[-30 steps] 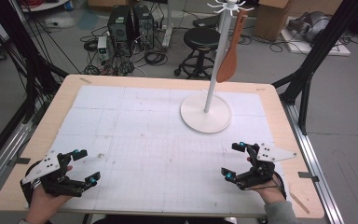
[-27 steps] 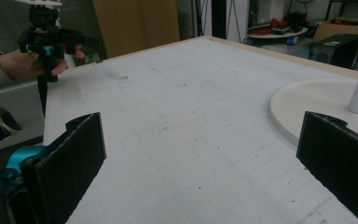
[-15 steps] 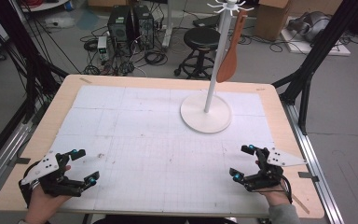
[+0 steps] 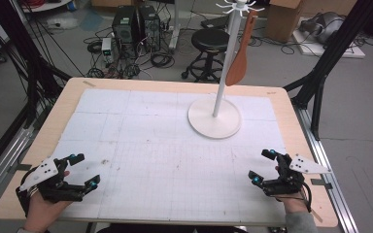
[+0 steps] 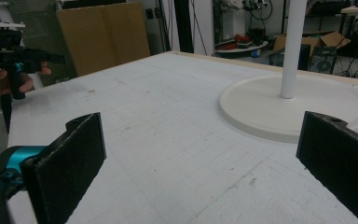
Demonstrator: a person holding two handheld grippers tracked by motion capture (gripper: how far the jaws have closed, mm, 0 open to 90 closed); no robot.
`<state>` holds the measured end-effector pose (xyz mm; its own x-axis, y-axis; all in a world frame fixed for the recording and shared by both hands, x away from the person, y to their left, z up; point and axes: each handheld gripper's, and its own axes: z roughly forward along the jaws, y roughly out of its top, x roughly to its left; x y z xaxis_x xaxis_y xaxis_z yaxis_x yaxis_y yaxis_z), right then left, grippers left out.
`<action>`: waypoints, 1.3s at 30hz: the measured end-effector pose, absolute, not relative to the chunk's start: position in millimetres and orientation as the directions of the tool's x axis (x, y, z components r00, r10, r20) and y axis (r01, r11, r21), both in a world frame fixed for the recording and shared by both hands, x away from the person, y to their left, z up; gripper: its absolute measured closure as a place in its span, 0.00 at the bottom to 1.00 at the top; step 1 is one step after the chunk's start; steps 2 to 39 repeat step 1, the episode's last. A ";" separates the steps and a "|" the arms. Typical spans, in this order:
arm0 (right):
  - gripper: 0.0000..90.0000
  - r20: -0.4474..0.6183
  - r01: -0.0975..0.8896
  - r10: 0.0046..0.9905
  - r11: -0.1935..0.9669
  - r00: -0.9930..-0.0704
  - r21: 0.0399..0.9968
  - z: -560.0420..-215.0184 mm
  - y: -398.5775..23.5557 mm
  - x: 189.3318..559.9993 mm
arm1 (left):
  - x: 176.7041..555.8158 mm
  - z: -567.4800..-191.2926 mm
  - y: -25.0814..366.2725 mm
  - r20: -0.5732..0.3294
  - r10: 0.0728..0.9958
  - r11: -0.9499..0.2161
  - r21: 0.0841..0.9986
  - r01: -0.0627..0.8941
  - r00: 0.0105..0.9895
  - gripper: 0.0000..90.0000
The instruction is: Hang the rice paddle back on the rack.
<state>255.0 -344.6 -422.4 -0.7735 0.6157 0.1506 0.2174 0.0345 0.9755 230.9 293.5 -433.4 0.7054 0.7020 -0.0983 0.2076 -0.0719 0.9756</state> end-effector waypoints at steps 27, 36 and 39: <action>0.00 0.149 0.216 0.615 0.036 -0.775 0.976 -422.5 -344.4 255.9 | 231.4 -433.8 293.0 -0.101 0.702 -0.071 0.975 0.211 0.704 0.02; 0.00 0.149 0.216 0.615 0.036 -0.775 0.976 -422.5 -344.4 255.9 | 231.4 -433.8 293.0 -0.101 0.702 -0.071 0.975 0.211 0.704 0.02; 0.00 0.149 0.216 0.615 0.036 -0.775 0.976 -422.5 -344.4 255.9 | 231.4 -433.8 293.0 -0.101 0.702 -0.071 0.975 0.211 0.704 0.02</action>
